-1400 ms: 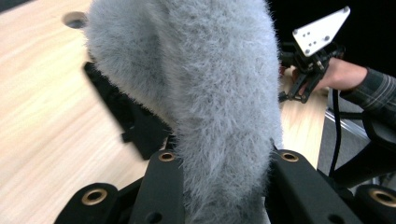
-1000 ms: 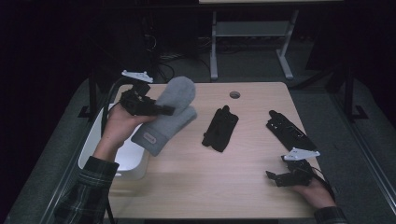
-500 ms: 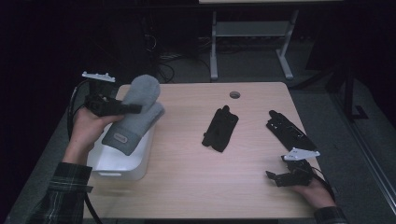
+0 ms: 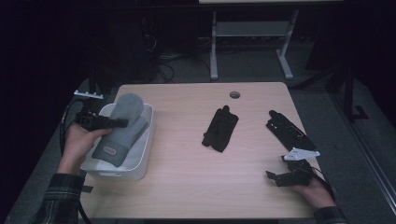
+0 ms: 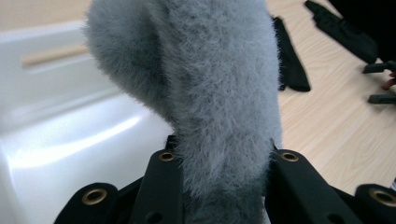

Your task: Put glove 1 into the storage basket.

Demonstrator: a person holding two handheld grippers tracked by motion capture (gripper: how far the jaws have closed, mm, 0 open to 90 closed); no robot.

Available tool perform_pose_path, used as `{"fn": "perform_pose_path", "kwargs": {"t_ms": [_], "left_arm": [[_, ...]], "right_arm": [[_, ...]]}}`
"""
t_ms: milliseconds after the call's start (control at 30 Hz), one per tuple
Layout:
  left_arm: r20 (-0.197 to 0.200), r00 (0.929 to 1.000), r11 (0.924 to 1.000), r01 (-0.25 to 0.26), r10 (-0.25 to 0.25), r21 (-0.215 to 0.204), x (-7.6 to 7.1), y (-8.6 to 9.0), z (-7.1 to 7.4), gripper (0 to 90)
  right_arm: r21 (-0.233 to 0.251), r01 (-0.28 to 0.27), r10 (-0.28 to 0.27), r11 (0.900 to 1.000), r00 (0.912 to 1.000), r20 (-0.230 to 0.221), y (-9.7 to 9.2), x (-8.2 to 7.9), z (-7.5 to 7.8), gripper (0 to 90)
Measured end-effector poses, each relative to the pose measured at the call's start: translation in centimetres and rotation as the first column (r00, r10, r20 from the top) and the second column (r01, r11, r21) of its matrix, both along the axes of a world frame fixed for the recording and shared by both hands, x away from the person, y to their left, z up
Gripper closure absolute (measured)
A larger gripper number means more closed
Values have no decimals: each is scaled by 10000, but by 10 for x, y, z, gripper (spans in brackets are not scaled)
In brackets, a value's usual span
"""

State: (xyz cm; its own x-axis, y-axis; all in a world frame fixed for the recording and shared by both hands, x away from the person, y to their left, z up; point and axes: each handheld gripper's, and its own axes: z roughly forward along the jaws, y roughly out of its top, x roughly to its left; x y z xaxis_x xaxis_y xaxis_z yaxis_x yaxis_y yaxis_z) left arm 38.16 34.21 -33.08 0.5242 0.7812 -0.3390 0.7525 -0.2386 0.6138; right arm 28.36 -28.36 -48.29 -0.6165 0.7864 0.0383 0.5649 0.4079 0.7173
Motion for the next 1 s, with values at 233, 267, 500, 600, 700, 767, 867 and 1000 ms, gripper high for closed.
{"fn": "perform_pose_path", "kwargs": {"t_ms": [233,267,500,600,700,767,867,1000], "left_arm": [[-845,9956,9986,-374,404,369,16,8,-40,726],[-939,9942,9978,-486,527,453,18,8,-44,724],[-1378,9870,9894,-646,825,1301,32,9,-70,690],[-1392,9862,9834,-658,899,1690,35,9,-76,644],[-1386,9848,9782,-765,1044,1929,36,10,-79,537],[-1316,9847,9749,-858,1144,2053,36,11,-79,444],[-1136,9841,9687,-1089,1369,2232,35,13,-78,346],[-890,9864,9662,-1147,1383,2307,33,15,-76,267]], "right_arm": [[-22,4,-4,10000,10000,7,0,0,0,88],[-21,3,-3,10000,10000,7,0,0,0,88],[-21,4,-4,10000,10000,6,0,0,0,88],[-20,8,-8,10000,10000,8,0,0,0,88],[-20,4,-4,10000,10000,7,0,0,0,88],[-22,3,-3,10000,10000,7,0,0,0,88],[-23,2,-2,10000,10000,6,0,0,0,88],[-24,3,-3,10000,10000,5,0,0,0,88]]}}
